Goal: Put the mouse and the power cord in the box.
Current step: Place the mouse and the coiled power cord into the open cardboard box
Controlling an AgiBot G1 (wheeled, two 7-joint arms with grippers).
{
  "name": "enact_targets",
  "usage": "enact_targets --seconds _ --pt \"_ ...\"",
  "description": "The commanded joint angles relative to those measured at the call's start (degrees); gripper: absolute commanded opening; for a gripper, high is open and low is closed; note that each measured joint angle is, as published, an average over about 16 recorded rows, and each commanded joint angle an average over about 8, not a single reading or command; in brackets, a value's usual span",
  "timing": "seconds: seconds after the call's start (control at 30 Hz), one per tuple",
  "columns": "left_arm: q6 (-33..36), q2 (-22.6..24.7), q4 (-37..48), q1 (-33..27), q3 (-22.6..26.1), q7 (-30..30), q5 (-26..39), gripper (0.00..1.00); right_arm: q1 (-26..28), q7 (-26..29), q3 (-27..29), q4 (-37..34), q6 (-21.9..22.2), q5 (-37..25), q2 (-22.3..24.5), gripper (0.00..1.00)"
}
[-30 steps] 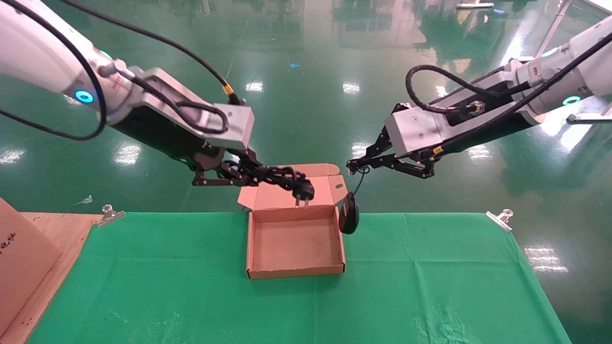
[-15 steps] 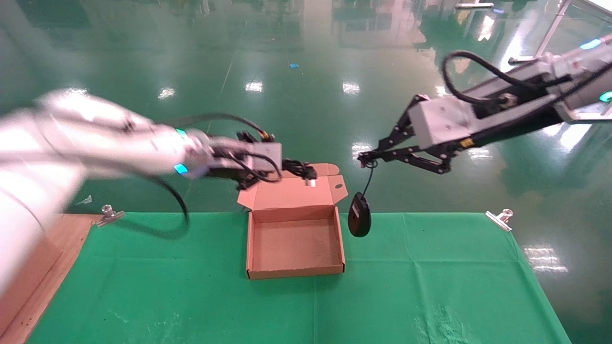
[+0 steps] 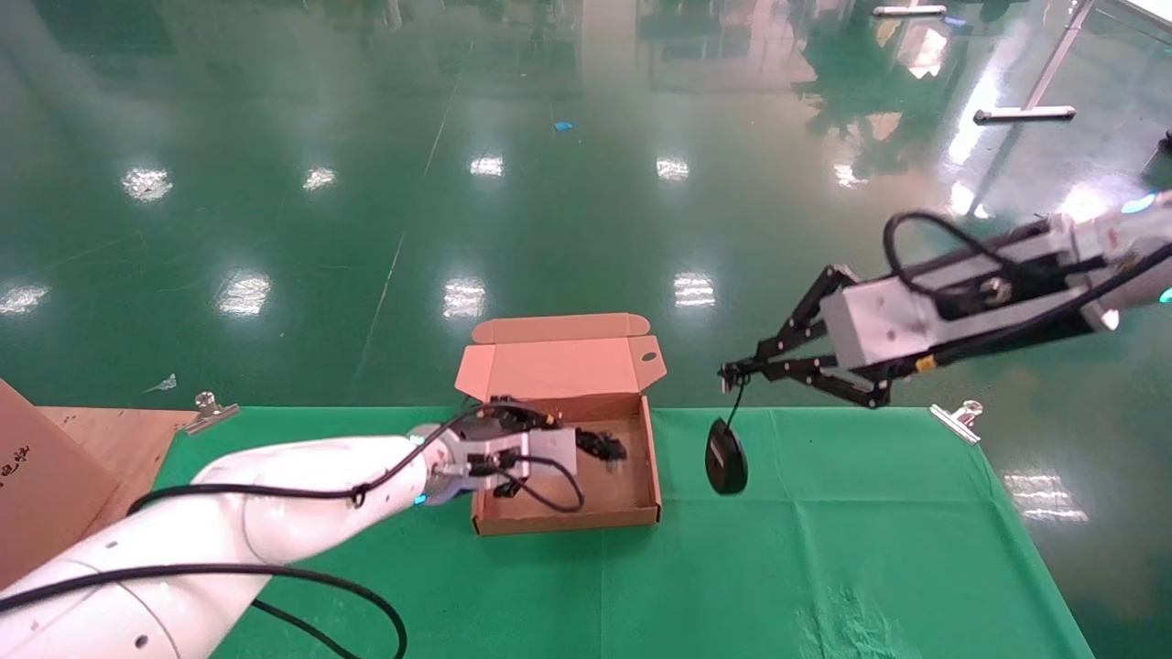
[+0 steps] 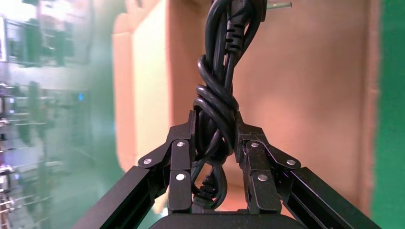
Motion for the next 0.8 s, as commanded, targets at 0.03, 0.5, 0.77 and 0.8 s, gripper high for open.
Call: enact_targets --seconds 0.03,0.5,0.77,0.8 --pt "-0.1 0.0 -0.6 0.9 1.6 -1.2 -0.5 0.46 -1.0 -0.4 -0.1 -0.5 0.6 -0.1 0.1 0.00" --pt "-1.0 -0.3 -0.6 0.9 3.9 5.8 -10.8 1.00 -2.4 -1.1 0.2 -2.2 2.0 0.6 -2.1 0.00" --pt "-1.8 -0.3 0.6 -0.1 4.6 9.3 -15.2 1.00 -0.5 -0.7 0.5 -2.0 1.8 1.0 -3.9 0.00" --pt "-2.1 -0.4 0.9 -0.4 4.4 9.5 -16.0 1.00 -0.2 -0.7 0.5 -1.9 1.9 1.0 -4.2 0.00"
